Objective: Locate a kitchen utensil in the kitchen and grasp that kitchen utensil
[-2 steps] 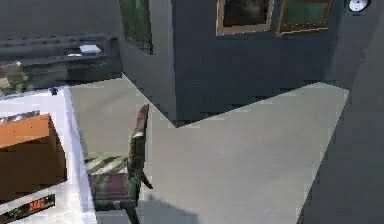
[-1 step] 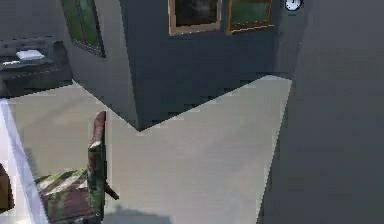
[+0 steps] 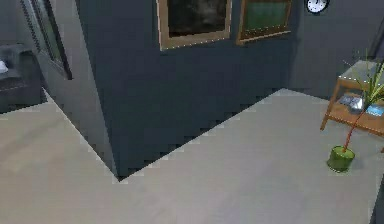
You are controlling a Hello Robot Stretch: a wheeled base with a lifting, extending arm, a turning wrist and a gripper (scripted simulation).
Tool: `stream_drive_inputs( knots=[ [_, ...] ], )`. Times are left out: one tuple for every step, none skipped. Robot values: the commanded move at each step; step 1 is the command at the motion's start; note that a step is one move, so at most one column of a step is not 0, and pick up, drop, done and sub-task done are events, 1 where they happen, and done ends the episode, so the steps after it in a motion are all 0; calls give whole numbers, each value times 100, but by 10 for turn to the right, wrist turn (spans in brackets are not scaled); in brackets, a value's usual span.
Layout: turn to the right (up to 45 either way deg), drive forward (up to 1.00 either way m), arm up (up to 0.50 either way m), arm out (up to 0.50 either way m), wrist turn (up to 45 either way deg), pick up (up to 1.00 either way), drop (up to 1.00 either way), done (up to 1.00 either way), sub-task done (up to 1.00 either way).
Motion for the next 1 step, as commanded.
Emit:
stream_drive_inputs(
  knots=[
    [-270, 0, 0, 0, 0, 0, 0, 0, 0]
  ],
)
